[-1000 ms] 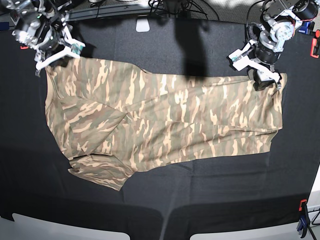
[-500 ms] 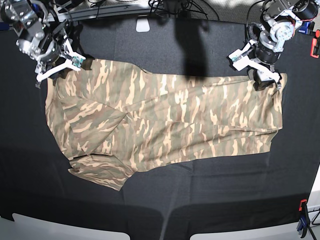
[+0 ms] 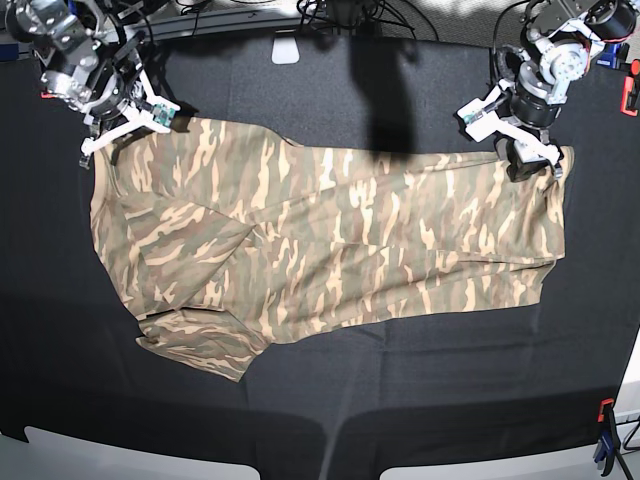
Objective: Layout the t-shirt on the table in an organized manner, then fold the t-shirt properly
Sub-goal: 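Hold the shirt's edge with both grippers and stretch it taut, then release the shirt and lift both grippers away from it, then reach both grippers to the shirt's hem edge and grasp it, then lift the hem with both grippers and fold it over toward the collar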
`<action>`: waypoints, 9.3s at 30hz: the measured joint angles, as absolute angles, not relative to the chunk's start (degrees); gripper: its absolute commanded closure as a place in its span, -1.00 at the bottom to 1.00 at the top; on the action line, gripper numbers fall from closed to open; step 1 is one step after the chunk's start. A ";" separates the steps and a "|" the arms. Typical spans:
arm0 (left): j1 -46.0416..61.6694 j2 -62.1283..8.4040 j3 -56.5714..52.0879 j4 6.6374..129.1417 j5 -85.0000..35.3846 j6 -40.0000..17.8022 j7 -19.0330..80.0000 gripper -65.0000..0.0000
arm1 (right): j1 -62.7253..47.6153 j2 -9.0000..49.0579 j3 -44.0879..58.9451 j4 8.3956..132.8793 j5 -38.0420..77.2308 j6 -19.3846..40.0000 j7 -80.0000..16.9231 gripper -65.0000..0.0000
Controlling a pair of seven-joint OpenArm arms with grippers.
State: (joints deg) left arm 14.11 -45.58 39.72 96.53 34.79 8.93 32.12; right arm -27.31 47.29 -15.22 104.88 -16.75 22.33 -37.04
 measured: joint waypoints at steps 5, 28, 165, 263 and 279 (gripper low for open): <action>14.13 -45.54 39.75 96.53 34.76 8.75 33.08 0.51 | -27.29 47.29 -15.25 104.86 -18.28 18.17 -42.35 1.00; 21.45 -45.47 40.07 97.82 48.12 17.58 39.29 1.00 | -27.66 48.58 -15.29 104.95 -22.72 15.55 -44.25 1.00; -33.50 -33.04 13.17 39.13 -60.03 -35.42 49.36 1.00 | 11.51 16.62 1.34 91.37 3.42 11.00 -42.09 0.33; -21.91 -33.87 13.30 70.61 -43.59 -30.04 49.36 1.00 | 16.49 14.59 13.15 86.21 37.69 39.57 -64.29 1.00; -3.07 -41.32 13.39 102.13 -29.47 -18.39 49.41 1.00 | -8.69 18.24 28.73 110.13 40.36 39.68 -63.99 1.00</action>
